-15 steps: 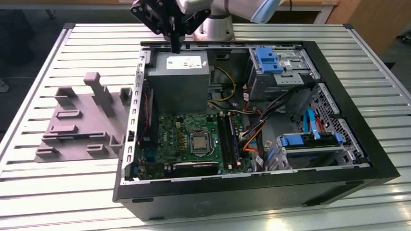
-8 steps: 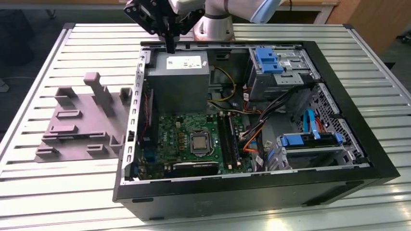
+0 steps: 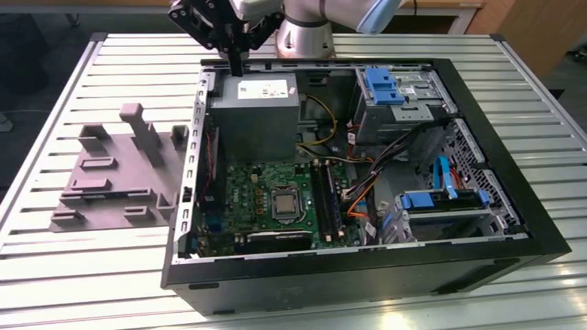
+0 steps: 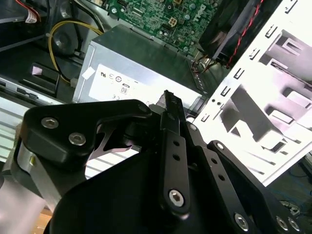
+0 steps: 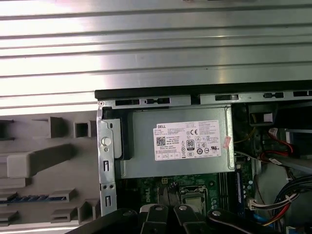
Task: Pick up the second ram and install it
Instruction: 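Reach for the second ram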
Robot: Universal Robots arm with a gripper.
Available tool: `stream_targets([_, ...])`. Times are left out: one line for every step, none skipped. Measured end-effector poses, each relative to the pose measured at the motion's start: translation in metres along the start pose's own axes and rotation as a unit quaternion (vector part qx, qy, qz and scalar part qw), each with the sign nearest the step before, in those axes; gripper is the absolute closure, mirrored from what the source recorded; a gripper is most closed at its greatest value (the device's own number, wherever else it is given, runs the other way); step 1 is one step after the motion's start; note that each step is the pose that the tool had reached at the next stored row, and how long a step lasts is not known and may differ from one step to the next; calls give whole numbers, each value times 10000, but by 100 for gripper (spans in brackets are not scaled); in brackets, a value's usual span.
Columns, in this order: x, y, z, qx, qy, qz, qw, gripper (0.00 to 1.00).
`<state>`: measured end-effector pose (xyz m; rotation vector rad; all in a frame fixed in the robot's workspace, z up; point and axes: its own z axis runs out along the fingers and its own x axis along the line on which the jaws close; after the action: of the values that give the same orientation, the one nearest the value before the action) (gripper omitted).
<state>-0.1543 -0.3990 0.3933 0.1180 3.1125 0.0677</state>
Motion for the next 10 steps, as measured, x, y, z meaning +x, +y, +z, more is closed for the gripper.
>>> stream_targets([8, -1, 0, 0, 0, 0, 10000, 89])
stream_targets([16, -1, -1, 0, 0, 0, 10000, 89])
stream_targets([24, -2, -1, 0, 0, 0, 10000, 89])
stream_targets([31, -2, -1, 0, 0, 0, 10000, 89])
stream_targets([40, -3, -1, 0, 0, 0, 10000, 89])
stream_targets([47, -4, -1, 0, 0, 0, 10000, 89])
stream_targets([54, -4, -1, 0, 0, 0, 10000, 89])
stream_targets([61, -5, -1, 0, 0, 0, 10000, 89])
stream_targets([67, -5, -2, 0, 0, 0, 10000, 89])
stream_targets([70, -5, -2, 1, 0, 0, 10000, 89])
